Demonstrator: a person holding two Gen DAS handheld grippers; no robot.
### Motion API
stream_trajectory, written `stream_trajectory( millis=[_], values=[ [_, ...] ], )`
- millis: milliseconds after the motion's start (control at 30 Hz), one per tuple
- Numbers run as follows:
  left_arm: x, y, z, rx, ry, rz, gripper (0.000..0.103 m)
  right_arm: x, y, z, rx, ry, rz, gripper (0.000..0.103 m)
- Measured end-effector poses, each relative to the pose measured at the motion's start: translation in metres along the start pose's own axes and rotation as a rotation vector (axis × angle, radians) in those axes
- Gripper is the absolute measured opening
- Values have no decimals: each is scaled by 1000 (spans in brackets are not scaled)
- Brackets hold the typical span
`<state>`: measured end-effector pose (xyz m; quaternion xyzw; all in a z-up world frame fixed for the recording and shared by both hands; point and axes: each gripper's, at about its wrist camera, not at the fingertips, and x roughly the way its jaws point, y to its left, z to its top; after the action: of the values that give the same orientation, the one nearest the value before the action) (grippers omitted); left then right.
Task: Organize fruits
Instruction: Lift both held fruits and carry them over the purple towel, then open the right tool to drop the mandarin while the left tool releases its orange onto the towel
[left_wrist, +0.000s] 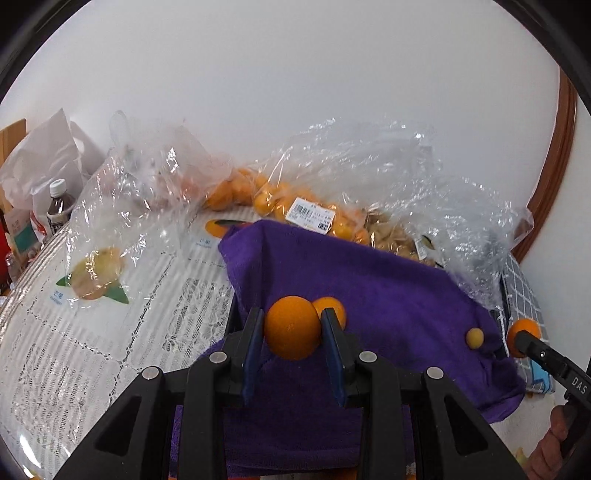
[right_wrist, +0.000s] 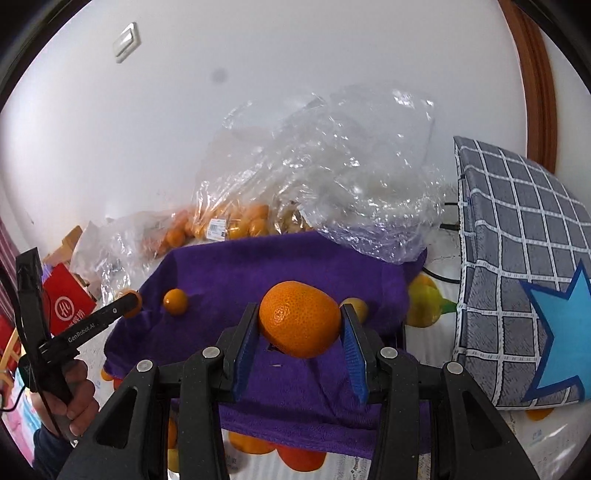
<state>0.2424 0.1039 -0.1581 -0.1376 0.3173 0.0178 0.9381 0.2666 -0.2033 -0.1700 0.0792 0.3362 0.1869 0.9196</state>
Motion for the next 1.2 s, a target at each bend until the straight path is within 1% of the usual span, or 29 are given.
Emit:
stream_trajectory(
  millis=[67,133,233,333,567,833,1200],
  values=[
    [1,1,0,3,0,6,30,3,-2,-2,-2,8,-13,43],
    [3,2,-1,-3,6,-1,30,9,-5,-4,7,27,-9,43],
    [6,1,-2,8,19,10,30,19,-8,-7,21,58,-10,43],
    [10,-1,-3,26,34,20,30,26,-9,-11,15,81,-33,43],
    [18,-3,-6,48,66,33,30,42,-7,-17,-4,122,-43,43],
    [22,-3,-6,63,83,44,30,46,-2,-20,-36,134,-57,44],
    [26,-6,-7,80,92,52,30,37,-2,-18,-41,104,-62,44]
  ],
)
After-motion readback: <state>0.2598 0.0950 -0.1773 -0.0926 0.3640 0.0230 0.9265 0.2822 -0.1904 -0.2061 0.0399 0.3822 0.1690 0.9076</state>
